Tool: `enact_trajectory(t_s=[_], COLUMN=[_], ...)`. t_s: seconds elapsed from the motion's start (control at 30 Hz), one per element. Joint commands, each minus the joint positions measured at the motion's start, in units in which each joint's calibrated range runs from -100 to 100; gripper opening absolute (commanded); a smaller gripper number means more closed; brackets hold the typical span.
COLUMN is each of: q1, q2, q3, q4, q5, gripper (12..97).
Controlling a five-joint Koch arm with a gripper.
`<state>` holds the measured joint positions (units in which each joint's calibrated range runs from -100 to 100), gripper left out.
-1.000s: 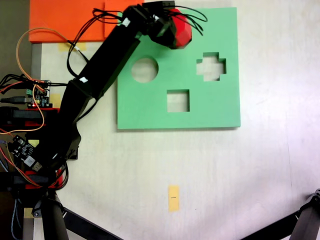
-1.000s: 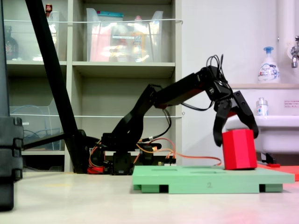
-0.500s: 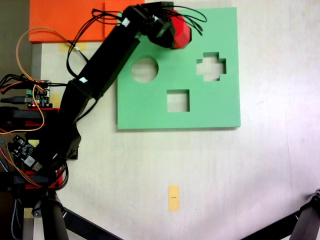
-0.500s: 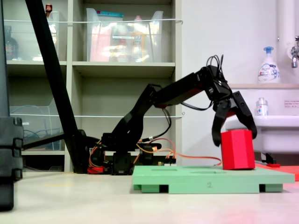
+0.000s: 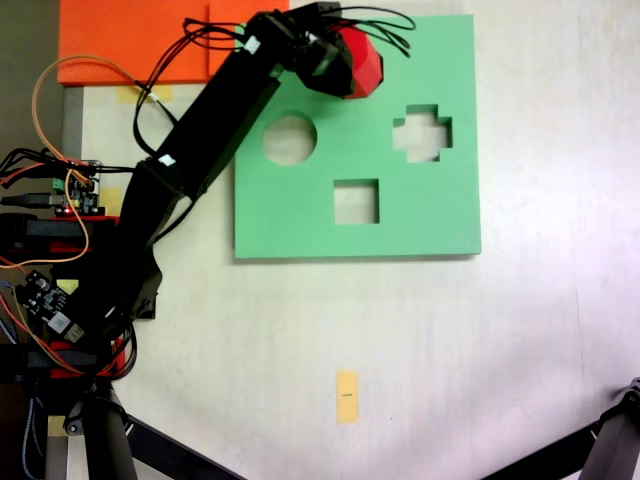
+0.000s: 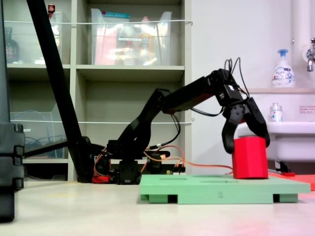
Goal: Put the octagonal pillar block into the corresponding hole
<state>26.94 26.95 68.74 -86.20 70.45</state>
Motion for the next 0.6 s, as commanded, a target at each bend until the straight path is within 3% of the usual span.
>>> enact_trajectory(t_s=[0.0, 0.57], q1=[-0.59, -0.78], q2=[-0.27, 11.46], q3=[1.45, 1.45], q4=[-2.34, 3.82], q5=[-0.39, 0.93], gripper=[27.2, 27.4])
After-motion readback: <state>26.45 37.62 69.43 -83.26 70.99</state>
